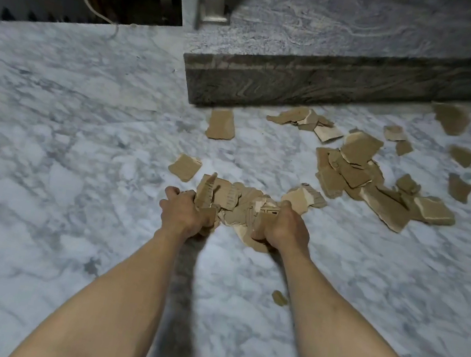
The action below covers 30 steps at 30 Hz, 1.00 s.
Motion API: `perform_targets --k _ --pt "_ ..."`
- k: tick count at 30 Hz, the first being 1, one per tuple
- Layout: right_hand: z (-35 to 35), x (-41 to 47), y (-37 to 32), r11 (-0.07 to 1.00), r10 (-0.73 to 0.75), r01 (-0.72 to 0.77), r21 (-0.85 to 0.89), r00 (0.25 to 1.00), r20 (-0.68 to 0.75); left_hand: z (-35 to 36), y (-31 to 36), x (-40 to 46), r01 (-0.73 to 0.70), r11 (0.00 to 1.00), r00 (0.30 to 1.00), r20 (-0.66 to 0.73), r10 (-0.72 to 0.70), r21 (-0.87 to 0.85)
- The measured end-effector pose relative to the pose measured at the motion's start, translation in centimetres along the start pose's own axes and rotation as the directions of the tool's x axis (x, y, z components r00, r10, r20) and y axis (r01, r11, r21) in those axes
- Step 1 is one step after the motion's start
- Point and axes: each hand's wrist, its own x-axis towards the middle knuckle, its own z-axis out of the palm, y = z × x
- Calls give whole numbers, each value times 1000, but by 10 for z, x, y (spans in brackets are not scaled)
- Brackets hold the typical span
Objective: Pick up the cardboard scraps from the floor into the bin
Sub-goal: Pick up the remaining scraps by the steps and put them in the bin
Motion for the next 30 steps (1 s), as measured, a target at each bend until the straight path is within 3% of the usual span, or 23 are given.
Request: perform_targets --k 4,7,12,17,20,24,26,30 --pt "-8 6 12 970 -4 -32 240 989 149 2 0 -7 28 1000 997 -72 -28 4" --pt "-27 17 10 933 -68 -20 359 970 232 -1 1 -16 95 990 994 -35 -100 -107" --pt "-76 29 -20 935 -228 139 327 941 252 -21 3 -29 101 977 994 53 -93 -187" --pt "-95 33 -37 971 -222 202 126 960 170 -49 23 -17 39 964 999 42 -29 -264" --pt "-98 39 -38 977 -213 206 59 965 151 -49 58 0 -67 998 998 -19 67 -15" --pt "-105 49 -24 968 -251 235 87 910 331 -8 72 20 -201 893 975 174 141 402" --pt "-107 52 -14 964 -263 232 129 900 347 9 66 19 -205 875 971 201 127 438" --pt "-100 48 -5 958 -283 240 158 881 378 16 53 10 -187 866 982 113 151 464"
